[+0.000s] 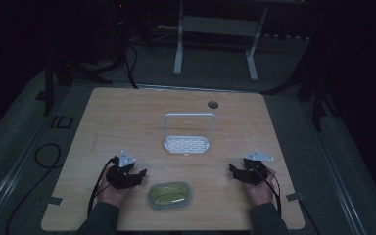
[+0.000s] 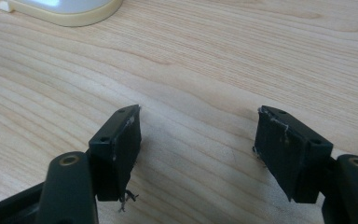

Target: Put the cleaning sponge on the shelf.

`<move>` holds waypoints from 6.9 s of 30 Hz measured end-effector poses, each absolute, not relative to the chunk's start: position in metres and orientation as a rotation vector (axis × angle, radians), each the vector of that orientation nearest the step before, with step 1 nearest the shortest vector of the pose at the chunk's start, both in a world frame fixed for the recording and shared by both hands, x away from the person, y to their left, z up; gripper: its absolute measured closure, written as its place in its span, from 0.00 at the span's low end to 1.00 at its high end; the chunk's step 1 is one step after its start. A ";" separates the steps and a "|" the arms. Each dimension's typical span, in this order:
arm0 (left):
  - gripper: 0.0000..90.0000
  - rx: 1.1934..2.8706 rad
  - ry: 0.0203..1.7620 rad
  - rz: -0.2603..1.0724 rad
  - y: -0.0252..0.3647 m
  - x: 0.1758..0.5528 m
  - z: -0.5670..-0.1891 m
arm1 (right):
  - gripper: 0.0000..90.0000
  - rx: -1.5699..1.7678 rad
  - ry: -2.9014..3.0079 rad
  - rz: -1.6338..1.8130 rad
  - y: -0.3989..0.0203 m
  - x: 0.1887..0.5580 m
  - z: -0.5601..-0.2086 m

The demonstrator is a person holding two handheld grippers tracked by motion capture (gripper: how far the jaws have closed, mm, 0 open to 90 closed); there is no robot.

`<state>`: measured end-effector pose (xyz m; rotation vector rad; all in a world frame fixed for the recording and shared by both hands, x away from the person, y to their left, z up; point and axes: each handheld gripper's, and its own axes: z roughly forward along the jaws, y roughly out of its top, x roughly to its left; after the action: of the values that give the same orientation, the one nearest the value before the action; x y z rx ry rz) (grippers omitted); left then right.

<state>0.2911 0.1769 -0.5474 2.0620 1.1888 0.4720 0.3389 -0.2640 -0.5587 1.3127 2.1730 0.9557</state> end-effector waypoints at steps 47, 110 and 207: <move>0.87 2.105 0.782 0.214 0.127 0.256 -0.488 | 0.34 1.312 2.175 0.956 -0.264 0.339 -0.559; 1.00 2.285 0.706 0.164 0.091 0.266 -0.508 | 0.34 1.311 2.175 0.956 -0.264 0.339 -0.559; 0.61 2.673 0.680 0.132 0.099 0.333 -0.438 | 0.34 1.312 2.174 0.958 -0.264 0.339 -0.559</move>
<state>0.3327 0.0990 -0.4384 2.6731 0.6802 0.1320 0.3392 -0.2639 -0.5587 1.3124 2.1736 0.9576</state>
